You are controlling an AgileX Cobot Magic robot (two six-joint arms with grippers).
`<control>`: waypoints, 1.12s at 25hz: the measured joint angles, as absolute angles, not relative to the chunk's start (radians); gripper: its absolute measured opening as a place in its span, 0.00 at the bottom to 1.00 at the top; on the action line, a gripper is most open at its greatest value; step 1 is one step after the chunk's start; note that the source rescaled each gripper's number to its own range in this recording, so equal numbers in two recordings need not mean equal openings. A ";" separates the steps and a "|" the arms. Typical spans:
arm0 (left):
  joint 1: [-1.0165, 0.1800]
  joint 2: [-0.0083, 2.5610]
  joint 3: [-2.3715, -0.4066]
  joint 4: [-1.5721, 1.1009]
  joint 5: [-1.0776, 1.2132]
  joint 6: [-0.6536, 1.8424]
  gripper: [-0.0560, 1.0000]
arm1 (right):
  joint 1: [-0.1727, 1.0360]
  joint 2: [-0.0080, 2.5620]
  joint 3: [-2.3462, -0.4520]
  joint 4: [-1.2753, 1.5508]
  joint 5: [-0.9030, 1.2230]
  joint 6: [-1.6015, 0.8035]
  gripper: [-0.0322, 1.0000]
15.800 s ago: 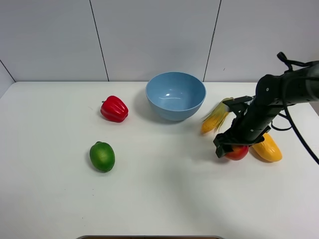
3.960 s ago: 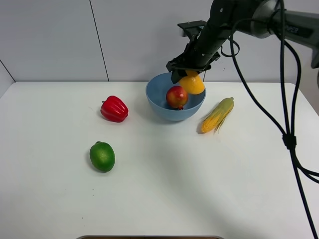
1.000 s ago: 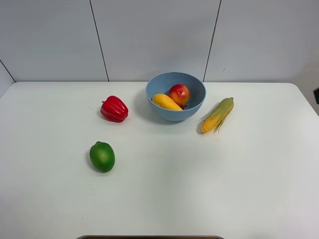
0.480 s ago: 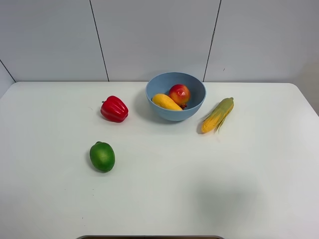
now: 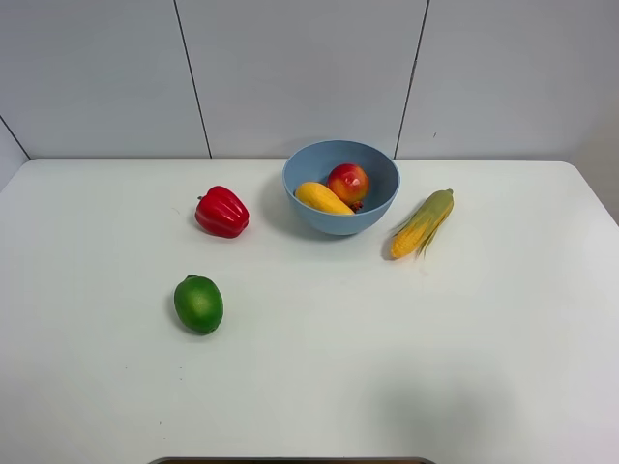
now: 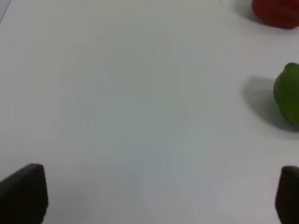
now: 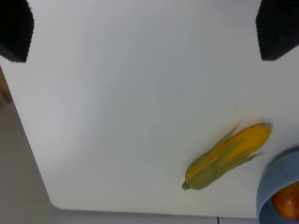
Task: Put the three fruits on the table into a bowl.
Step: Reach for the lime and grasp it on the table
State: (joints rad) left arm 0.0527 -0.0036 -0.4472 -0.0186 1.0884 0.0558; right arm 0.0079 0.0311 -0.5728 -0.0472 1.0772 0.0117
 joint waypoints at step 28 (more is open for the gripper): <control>0.053 -0.004 -0.447 -0.019 1.088 0.056 1.00 | 0.008 -0.003 -0.562 -0.046 1.094 0.012 0.90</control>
